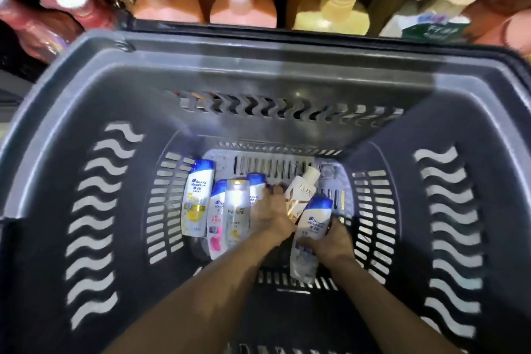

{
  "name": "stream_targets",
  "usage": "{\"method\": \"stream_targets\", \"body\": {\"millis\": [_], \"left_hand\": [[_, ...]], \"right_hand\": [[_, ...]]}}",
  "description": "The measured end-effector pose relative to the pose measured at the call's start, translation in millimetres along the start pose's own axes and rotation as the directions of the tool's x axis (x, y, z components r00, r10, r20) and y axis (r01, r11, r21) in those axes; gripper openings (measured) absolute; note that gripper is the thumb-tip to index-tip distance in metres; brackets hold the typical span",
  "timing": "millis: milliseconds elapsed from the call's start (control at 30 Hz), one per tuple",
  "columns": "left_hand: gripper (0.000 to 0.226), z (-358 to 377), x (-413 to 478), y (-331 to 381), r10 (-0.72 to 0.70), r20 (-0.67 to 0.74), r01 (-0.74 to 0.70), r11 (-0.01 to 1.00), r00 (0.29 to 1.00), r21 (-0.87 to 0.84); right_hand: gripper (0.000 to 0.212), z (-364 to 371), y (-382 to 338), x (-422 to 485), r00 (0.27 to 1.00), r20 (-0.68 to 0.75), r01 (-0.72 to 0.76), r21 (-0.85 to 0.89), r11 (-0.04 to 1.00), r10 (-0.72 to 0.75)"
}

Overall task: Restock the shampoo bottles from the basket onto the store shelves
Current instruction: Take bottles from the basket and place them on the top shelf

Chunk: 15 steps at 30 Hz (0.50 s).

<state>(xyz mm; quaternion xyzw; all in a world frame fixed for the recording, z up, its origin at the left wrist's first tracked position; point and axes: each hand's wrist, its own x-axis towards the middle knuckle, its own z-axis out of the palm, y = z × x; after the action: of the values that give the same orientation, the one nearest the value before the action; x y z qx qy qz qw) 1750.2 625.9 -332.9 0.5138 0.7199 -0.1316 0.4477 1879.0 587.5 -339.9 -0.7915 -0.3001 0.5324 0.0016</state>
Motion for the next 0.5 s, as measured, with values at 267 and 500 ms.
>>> {"method": "stream_targets", "body": {"millis": [267,500], "left_hand": [[0.080,-73,-114,-7,0.041,-0.024,-0.047,0.872,0.999,-0.486],[0.079,-200,-256,11,0.122,-0.132,-0.180,0.625,0.984,-0.760]], "right_hand": [[0.042,-68,-61,-104,0.978,-0.008,0.208,0.153,0.966,-0.209],[0.034,-140,-164,-260,0.900,0.033,0.393,0.365,0.844,-0.434]]}}
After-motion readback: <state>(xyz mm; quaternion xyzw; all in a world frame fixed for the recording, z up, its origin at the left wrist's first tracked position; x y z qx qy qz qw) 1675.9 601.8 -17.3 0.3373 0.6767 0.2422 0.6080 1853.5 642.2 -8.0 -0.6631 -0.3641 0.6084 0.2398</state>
